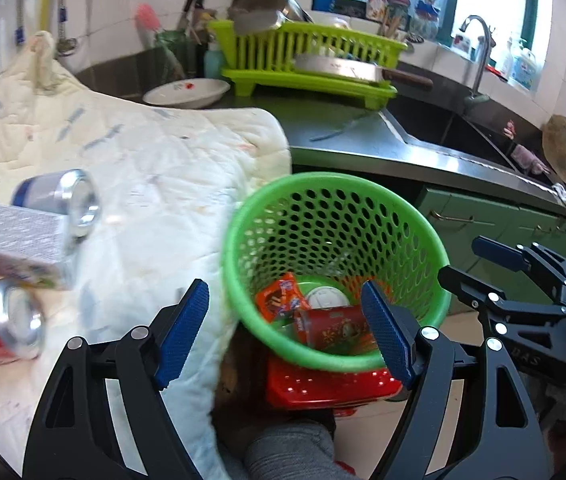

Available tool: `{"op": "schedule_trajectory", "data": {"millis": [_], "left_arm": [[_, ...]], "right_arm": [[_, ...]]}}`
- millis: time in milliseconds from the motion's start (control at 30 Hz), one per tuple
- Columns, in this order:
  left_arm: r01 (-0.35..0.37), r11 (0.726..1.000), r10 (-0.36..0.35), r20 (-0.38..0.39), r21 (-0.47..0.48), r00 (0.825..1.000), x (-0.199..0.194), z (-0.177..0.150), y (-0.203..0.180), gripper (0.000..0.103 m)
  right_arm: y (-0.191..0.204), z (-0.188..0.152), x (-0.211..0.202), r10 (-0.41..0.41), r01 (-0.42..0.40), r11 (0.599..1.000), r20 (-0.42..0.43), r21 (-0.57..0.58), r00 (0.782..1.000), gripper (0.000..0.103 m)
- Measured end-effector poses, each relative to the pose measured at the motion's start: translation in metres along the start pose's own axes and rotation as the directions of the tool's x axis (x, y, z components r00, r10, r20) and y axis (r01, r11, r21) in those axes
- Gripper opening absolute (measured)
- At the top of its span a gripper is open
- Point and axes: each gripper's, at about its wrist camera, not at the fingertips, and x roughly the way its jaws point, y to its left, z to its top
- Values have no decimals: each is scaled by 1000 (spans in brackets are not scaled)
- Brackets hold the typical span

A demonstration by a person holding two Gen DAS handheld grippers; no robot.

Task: Collect trash
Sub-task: 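Move both grippers back over the cans and carton on the mat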

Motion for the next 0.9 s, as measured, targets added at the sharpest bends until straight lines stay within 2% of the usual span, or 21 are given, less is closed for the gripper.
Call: {"op": "schedule_trajectory", "data": {"millis": [233,367,667,900], "left_arm": [[-90,995,92,56,-33,994,-46,-14,33,77],[-147,986,153,76,-78,985,-71,-23,61,77],[-263,943,290,115,-203,950,-121,-36,129,77],[-308,907,351,111,-287,930,-146,-45,175,77]], "right_arm": [[41,13,0,70,-69,995,9,-66,998,64],[71,21,2,117,-115,987,10,-112,993,64],[135,44,7,218,-212,952,5,-221,976,64],[188,69,15,309,-298,892,-22,-339,951,64]]}}
